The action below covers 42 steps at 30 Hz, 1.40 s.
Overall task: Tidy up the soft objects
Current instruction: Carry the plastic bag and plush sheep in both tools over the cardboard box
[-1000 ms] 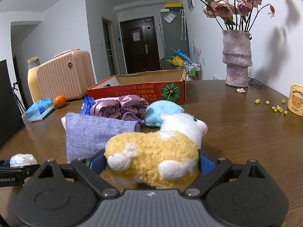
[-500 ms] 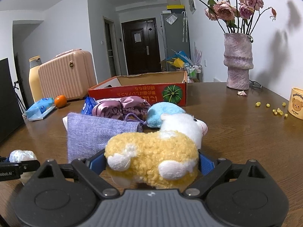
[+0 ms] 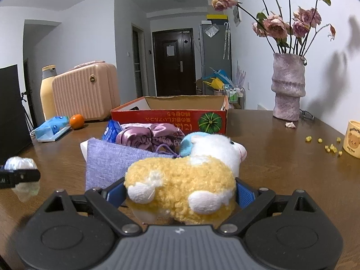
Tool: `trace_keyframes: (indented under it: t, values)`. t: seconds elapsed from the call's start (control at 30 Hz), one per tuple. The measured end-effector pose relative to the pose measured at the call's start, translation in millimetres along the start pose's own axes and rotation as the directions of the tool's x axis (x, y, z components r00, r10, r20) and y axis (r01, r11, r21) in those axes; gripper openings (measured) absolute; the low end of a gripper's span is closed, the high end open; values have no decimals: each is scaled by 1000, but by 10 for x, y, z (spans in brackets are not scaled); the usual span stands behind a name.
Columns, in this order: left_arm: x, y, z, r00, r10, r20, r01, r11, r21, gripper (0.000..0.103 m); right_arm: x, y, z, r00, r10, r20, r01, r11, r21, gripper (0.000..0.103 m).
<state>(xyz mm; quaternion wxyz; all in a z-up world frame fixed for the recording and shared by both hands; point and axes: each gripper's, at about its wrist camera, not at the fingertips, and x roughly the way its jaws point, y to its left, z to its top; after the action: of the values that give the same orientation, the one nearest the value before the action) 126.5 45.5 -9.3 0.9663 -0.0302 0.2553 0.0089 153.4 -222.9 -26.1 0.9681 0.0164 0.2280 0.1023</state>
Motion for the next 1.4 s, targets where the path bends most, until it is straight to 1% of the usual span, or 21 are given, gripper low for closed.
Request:
trace_keyframes:
  t: [0.47,0.8,1.13,1.4]
  values:
    - [-77,-53,317,996,5,90,-7,1000,16,44,-30,4,217,998,-8,65,12,998,-55,95]
    - [-56,-145,605,989,-6,146,3,1000,20,44,24,-16,485,991,-6,134,18,996,-88,95]
    - [74,-241,874,981,-22,191,22,1000,6,44,184,-18,734,981,-4,192,18,997,-74,95]
    - [302,-356,1059,978,-37,203,39,999,-4,44,325,-15,895,974,3,227,9,999,-53,95]
